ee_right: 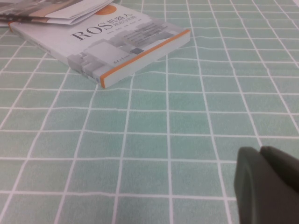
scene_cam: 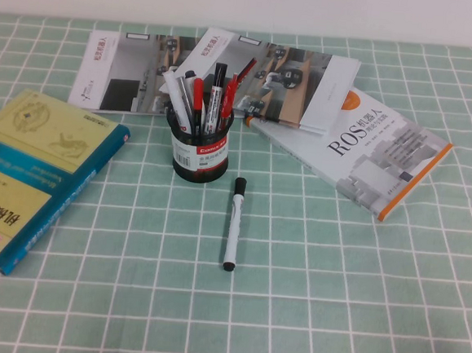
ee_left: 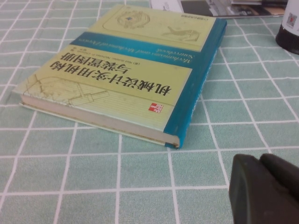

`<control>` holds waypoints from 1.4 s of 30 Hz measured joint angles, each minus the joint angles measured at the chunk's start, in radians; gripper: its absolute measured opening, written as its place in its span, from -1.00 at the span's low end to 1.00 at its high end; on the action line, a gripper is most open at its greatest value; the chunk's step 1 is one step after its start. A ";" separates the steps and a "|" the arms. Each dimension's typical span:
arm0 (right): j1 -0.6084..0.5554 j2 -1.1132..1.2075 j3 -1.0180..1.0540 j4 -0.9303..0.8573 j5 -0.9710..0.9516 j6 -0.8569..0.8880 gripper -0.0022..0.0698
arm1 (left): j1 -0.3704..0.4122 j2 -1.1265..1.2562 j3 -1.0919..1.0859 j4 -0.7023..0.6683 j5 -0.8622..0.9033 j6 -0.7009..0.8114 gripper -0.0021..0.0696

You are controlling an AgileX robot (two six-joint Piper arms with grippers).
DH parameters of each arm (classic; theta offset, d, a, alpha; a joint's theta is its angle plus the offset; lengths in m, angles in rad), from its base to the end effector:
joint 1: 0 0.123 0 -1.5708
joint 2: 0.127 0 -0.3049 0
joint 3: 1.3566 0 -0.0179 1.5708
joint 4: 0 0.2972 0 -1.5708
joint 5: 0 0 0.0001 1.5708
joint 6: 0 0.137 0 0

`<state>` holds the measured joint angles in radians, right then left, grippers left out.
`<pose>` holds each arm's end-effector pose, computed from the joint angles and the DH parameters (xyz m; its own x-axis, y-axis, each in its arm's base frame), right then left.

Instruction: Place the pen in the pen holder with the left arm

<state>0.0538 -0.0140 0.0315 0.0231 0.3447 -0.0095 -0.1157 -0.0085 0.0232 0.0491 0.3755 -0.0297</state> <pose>0.1239 0.0077 0.1586 -0.2718 -0.0024 -0.9623 -0.0579 0.9982 0.0139 0.1225 -0.0118 0.1575 -0.2944 0.0503 -0.9544 0.1031 0.9945 0.0206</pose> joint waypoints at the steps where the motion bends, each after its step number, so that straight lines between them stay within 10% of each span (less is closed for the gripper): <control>1: 0.000 0.000 0.000 0.000 0.000 0.000 -1.00 | 0.000 0.000 0.000 0.000 -0.004 -0.002 -0.95; 20: 0.000 0.000 0.000 0.000 0.000 0.000 -1.00 | 0.000 0.000 0.004 -0.129 -0.252 -0.353 -0.95; 30: 0.000 0.000 0.000 0.000 0.000 0.000 -1.00 | 0.000 0.290 -0.260 -0.134 0.014 -0.388 -0.95; 42: 0.000 0.000 0.000 0.000 0.000 0.000 -1.00 | -0.002 0.941 -0.754 -0.256 0.327 0.014 -0.95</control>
<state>0.0538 -0.0140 0.0315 0.0231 0.3447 -0.0095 -0.1176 0.9323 -0.7307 -0.2071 0.7028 -0.0154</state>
